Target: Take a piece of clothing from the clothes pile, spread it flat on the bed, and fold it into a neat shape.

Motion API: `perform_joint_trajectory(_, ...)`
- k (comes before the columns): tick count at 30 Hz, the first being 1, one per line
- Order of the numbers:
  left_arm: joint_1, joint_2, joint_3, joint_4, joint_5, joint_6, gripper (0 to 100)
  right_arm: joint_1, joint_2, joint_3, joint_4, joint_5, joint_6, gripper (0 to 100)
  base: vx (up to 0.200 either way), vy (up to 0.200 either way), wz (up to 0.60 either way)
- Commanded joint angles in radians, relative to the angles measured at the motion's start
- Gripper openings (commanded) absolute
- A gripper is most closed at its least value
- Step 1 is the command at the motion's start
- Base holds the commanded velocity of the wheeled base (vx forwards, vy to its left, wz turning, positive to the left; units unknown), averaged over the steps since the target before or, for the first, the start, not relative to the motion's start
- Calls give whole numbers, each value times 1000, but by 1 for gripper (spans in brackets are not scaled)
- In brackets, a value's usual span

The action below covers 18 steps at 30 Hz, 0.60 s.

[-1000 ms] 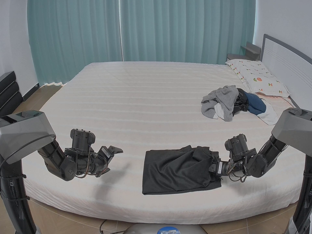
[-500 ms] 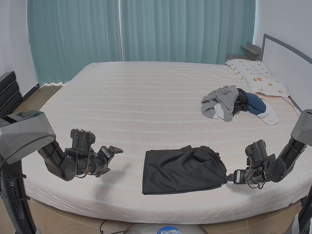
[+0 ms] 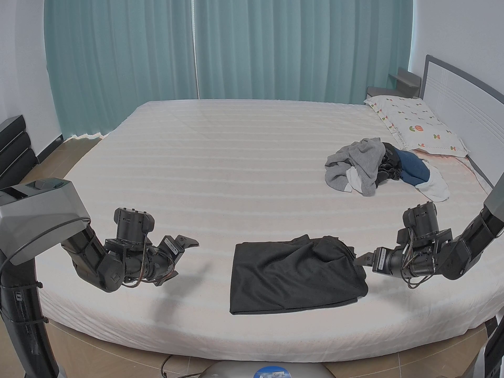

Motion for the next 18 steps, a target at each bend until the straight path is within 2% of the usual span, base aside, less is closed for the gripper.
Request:
perform_joint_trajectory(1, 1, -3, -1, 2, 1, -4, 100, 1, 74, -114, 0, 83, 44, 100, 0, 0, 0)
perform_joint_trajectory(4, -4, 0, 1, 1, 1, -3, 100, 12, 126, -174, 0, 113, 44, 100, 133, 0, 0)
perform_joint_trajectory(18, -7, 0, 2, 1, 2, 0, 100, 24, 293, -338, -3, 110, 27, 100, 0, 0, 0)
